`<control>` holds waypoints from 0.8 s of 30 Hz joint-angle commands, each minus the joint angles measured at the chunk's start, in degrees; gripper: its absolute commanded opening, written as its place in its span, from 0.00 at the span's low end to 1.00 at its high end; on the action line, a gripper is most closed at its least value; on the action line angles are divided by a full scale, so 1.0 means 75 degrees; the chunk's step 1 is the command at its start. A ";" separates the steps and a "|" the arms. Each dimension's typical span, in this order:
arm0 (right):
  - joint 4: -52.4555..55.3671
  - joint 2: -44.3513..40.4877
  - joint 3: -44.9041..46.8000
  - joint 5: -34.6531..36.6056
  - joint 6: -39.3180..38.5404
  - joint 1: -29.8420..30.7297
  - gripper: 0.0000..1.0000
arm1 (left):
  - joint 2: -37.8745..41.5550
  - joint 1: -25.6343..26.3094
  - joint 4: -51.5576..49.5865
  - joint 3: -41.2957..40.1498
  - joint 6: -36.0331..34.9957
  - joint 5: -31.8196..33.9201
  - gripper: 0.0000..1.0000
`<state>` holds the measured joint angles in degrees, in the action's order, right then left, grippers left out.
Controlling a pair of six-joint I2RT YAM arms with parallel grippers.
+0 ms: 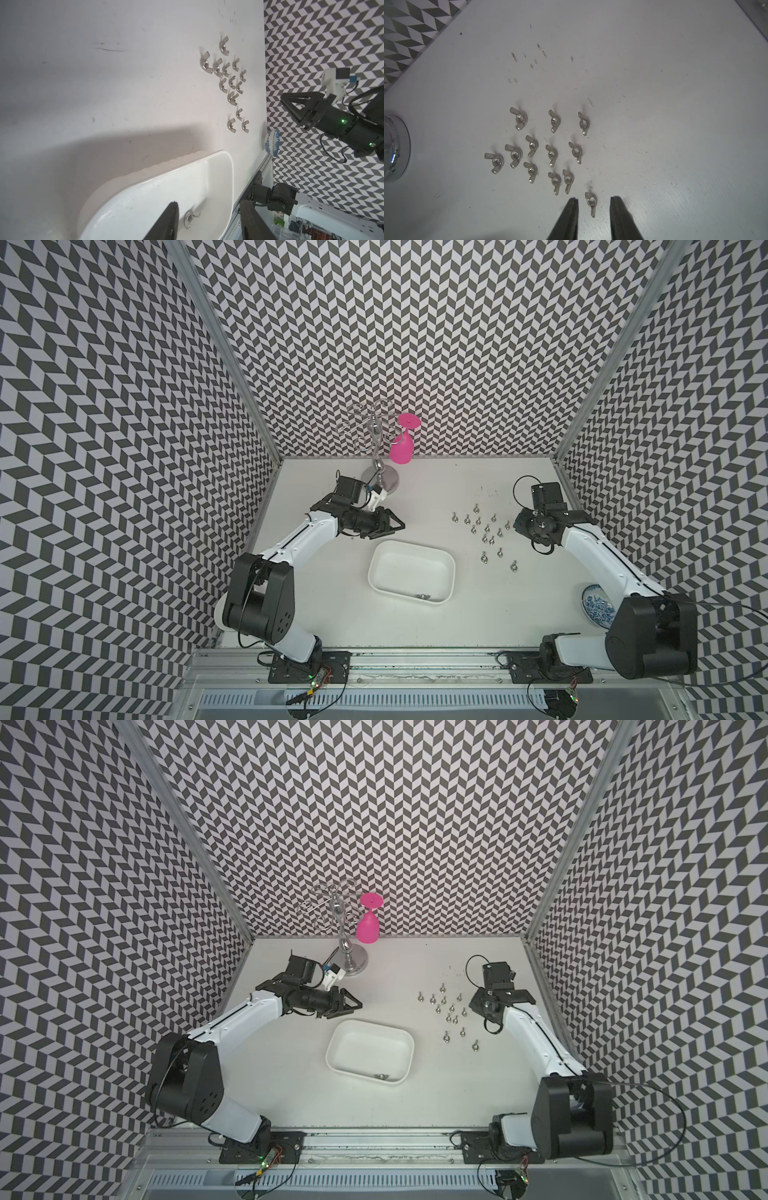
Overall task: Take out the wing nut from the storage box
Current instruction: Adjust the storage box at the center of the board.
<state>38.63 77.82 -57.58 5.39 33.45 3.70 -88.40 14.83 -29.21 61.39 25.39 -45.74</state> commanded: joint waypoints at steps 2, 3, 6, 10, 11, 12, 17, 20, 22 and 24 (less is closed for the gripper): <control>-0.0352 0.0016 -0.0346 -0.0264 -0.0031 -0.0025 0.31 | 0.0665 -0.0641 0.0128 -0.0658 0.0344 -0.0107 0.51; -0.0380 0.0042 -0.0381 -0.0343 -0.0026 -0.0016 0.31 | 0.0786 -0.0766 0.0162 -0.0849 0.0497 -0.0078 0.51; -0.0567 0.0128 -0.0432 -0.0600 -0.0033 0.0003 0.31 | 0.1191 -0.0965 0.0154 -0.1328 0.0770 0.0139 0.51; -0.0782 0.0230 -0.0420 -0.0838 -0.0004 0.0165 0.28 | 0.1749 -0.1092 -0.0036 -0.1846 0.0988 0.0475 0.52; -0.0825 0.0259 -0.0426 -0.0865 -0.0001 0.0202 0.28 | 0.1864 -0.1107 -0.0042 -0.1968 0.1026 0.0479 0.52; -0.0861 0.0275 -0.0426 -0.0896 0.0005 0.0256 0.27 | 0.1975 -0.1124 -0.0065 -0.2083 0.1071 0.0489 0.52; -0.1018 0.0381 -0.0467 -0.1028 0.0022 0.0373 0.27 | 0.2443 -0.1150 -0.0166 -0.2565 0.1243 0.0504 0.52; -0.1096 0.0412 -0.0445 -0.1102 0.0011 0.0419 0.27 | 0.2609 -0.1156 -0.0252 -0.2760 0.1278 0.0563 0.53; -0.1152 0.0400 -0.0375 -0.1147 0.0010 0.0427 0.27 | 0.2682 -0.1150 -0.0297 -0.2872 0.1302 0.0582 0.53; -0.1207 0.0364 -0.0287 -0.1191 0.0009 0.0442 0.27 | 0.2727 -0.1155 -0.0314 -0.2995 0.1317 0.0578 0.53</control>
<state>32.71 80.53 -59.64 -2.63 33.52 6.59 -69.28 6.59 -30.41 40.03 34.76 -42.02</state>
